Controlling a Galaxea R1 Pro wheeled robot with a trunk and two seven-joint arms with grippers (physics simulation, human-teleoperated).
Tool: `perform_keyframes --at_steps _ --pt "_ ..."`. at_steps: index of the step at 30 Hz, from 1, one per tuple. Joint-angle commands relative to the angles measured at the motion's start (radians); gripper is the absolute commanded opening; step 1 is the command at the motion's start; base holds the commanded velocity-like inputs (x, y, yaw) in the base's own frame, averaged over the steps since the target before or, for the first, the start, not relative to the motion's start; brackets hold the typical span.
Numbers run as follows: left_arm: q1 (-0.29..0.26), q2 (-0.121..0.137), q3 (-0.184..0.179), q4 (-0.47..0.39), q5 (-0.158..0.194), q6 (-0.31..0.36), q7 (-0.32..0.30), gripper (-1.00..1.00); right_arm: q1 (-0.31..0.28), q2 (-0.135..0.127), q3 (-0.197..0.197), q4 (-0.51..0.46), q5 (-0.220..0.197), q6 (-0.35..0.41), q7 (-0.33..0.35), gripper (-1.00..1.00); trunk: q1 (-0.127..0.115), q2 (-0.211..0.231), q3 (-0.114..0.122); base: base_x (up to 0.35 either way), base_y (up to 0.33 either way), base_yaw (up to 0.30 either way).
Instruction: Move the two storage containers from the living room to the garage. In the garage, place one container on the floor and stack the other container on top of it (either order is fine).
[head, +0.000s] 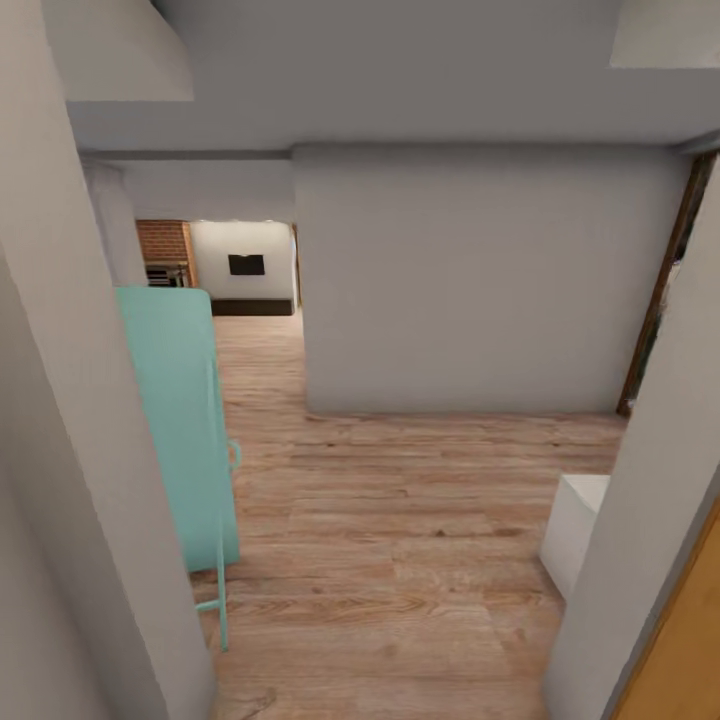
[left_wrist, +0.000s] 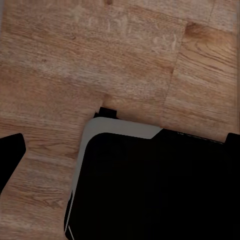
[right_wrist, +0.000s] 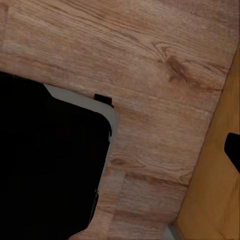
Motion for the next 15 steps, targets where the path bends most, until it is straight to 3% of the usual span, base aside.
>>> perform_keyframes --at_steps 1,5,15 --pt "0.0 0.0 0.007 0.001 0.003 -0.002 -0.002 1.0 -0.001 -0.002 0.003 0.003 0.012 -0.005 0.018 1.0 0.001 -0.001 0.0 0.321 0.0 0.0" --pt "0.0 0.0 0.007 0.001 0.003 -0.002 -0.002 1.0 -0.001 -0.004 0.005 0.003 0.014 -0.004 0.063 1.0 0.001 -0.001 0.0 0.321 0.0 0.0" --pt "0.0 0.0 0.007 0.001 0.003 -0.002 -0.002 1.0 -0.001 0.0 -0.011 0.003 0.003 -0.004 0.053 1.0 0.001 -0.001 0.0 0.321 0.0 0.0"
